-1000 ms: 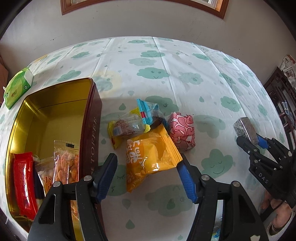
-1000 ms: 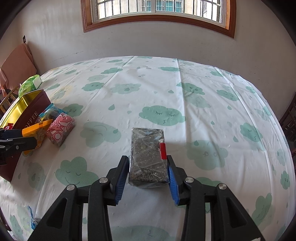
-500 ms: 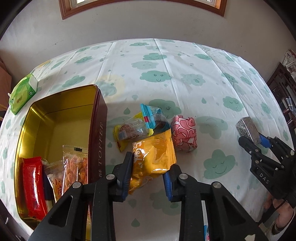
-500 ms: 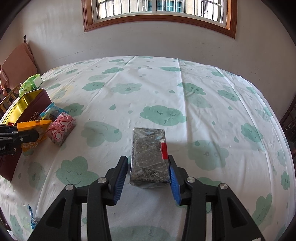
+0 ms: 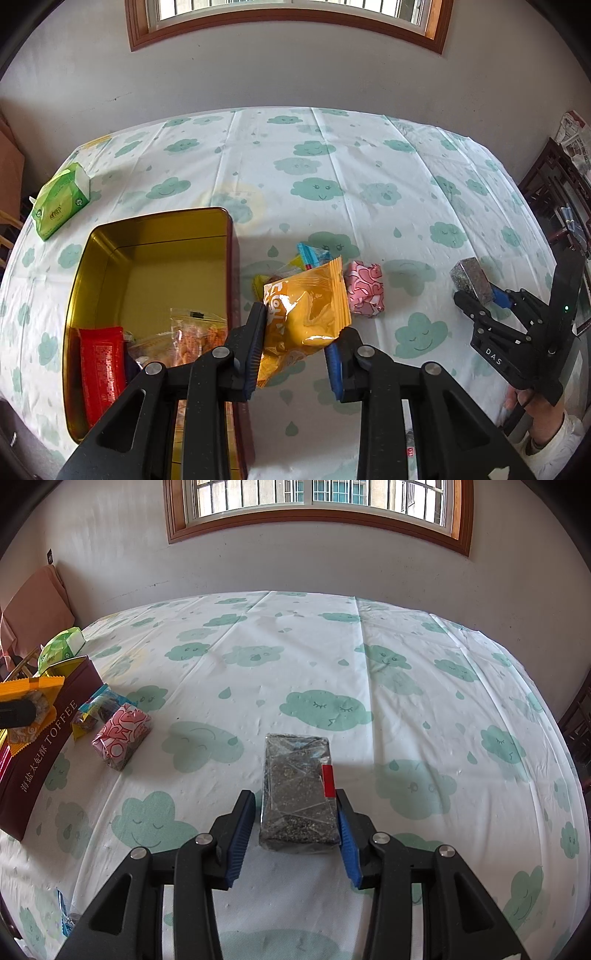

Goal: Organize snacks
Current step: 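Lower the orange bag into the tin and open the left gripper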

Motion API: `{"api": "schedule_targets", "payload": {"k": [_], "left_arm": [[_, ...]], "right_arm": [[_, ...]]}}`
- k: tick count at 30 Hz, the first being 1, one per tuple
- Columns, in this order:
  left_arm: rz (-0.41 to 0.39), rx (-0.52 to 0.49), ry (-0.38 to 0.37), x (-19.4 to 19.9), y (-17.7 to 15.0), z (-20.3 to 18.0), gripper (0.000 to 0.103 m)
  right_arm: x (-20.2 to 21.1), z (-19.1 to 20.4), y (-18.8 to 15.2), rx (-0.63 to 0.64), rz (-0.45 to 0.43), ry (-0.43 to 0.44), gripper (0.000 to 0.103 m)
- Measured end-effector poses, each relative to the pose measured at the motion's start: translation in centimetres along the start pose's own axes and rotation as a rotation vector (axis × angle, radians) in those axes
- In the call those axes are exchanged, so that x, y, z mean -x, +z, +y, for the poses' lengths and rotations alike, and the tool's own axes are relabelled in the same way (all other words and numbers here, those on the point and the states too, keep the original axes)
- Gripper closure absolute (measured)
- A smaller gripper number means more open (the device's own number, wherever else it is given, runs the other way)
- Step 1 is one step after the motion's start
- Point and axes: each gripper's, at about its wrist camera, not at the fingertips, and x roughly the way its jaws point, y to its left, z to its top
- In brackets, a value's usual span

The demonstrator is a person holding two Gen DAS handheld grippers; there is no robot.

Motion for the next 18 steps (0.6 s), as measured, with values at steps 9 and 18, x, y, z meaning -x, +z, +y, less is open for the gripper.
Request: {"api": "schedule_targets", "payload": {"k": [9,18], "left_arm": [[0.001,0.079,0.093,-0.1,1.2,7.0,0.077],[0.049,0.130,0.196,-3.0,1.4,13.4,0.077]], "right_arm": [[0.0,0.0,0.0,0.001,0.000,-0.001,0.060],[0.0,0.1,0.0,0.001,0.000,-0.001,0.060]]}}
